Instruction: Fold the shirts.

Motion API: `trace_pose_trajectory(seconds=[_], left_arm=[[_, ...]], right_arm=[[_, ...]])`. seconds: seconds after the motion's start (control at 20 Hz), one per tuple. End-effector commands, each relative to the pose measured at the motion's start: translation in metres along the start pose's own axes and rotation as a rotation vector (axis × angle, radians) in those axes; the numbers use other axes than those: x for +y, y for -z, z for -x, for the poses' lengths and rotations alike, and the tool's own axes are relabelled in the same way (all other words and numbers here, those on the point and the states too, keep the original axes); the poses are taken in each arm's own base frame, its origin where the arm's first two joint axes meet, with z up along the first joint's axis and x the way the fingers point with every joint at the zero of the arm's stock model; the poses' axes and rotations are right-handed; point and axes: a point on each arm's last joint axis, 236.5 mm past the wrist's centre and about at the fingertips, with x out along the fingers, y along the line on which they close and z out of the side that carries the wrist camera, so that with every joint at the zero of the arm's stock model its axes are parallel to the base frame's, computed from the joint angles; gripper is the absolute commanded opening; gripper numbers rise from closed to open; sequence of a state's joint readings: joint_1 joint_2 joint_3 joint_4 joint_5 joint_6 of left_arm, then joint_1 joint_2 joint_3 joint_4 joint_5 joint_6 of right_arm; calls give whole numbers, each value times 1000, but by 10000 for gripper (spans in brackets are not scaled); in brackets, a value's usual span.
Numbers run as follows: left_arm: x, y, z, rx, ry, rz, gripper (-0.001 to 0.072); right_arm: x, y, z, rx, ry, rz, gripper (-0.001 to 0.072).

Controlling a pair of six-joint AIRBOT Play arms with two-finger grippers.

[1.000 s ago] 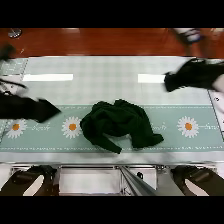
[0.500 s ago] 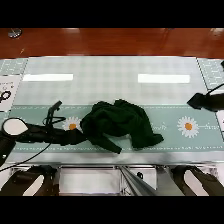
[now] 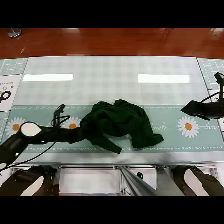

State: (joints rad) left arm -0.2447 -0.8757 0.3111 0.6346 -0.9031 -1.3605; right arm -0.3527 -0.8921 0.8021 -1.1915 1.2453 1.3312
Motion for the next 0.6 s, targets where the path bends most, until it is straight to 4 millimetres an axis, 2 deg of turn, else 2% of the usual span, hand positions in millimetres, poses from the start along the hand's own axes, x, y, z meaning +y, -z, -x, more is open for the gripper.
trace_pose_trajectory(seconds=[0.0,0.1,0.15,0.25,0.35,0.4,0.45,0.55], left_arm=[[-8,-2,-29,-6,17,-5,44],[-15,12,-40,47,25,-58,24],[-16,16,-41,60,23,-69,24],[-17,19,-40,72,29,-72,24],[-18,22,-40,83,33,-72,24],[-19,23,-39,89,35,-81,24],[-19,27,-39,102,41,-103,24],[-21,31,-39,120,47,-109,24]], right_arm=[[4,6,0,23,-19,-3,538],[-7,13,0,53,27,48,537],[-21,17,1,75,83,67,535],[-36,29,-4,111,136,73,535],[-37,57,-23,185,111,47,537],[-29,79,-36,240,60,28,543],[-12,100,-46,287,-27,26,577],[24,122,-61,313,-203,-16,598]])
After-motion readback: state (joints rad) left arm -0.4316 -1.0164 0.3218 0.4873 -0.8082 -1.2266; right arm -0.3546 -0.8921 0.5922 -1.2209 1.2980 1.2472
